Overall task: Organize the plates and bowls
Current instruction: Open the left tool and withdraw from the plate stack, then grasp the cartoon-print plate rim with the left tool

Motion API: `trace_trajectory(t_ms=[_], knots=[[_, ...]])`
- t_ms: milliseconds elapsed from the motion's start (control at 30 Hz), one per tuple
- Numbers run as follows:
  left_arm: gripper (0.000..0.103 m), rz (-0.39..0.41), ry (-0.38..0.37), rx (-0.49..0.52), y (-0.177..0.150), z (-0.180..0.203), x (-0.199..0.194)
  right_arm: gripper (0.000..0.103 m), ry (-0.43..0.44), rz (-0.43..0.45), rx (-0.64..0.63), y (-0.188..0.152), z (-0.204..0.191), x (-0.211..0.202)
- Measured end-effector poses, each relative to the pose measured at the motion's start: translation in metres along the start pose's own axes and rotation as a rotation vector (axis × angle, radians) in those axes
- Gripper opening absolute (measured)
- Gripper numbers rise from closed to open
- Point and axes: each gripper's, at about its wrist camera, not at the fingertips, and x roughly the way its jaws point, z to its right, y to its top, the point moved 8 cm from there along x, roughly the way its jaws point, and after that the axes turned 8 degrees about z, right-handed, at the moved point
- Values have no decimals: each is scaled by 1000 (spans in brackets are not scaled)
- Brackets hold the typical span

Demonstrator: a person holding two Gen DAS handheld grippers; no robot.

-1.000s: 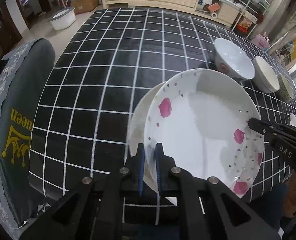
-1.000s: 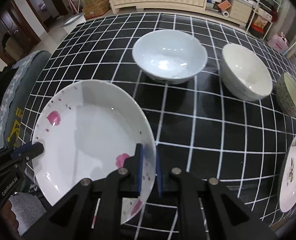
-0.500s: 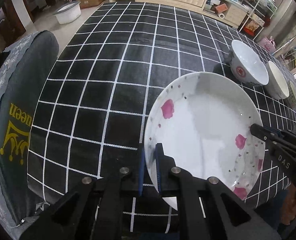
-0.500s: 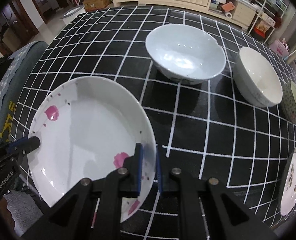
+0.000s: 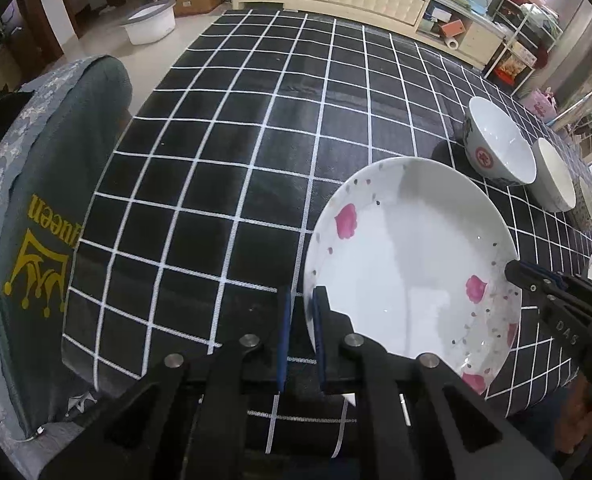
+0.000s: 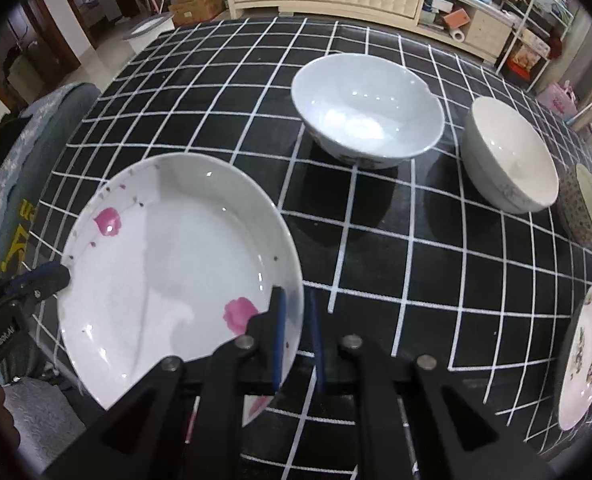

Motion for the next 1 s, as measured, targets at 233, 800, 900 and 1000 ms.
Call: trace_trajectory(t_ms=[233, 800, 900, 1000], knots=[[10, 28, -6, 16, 1, 19, -27, 16, 25, 67, 35, 4, 12, -28], [10, 102, -164, 231, -4, 192, -85, 38, -88, 178, 157, -25, 136, -133], [10, 105, -187, 279, -8, 226, -87, 44, -126, 188, 191, -35, 167, -145], [10, 97, -212, 331, -13, 262, -85, 49, -160, 197, 222, -45, 198, -156]])
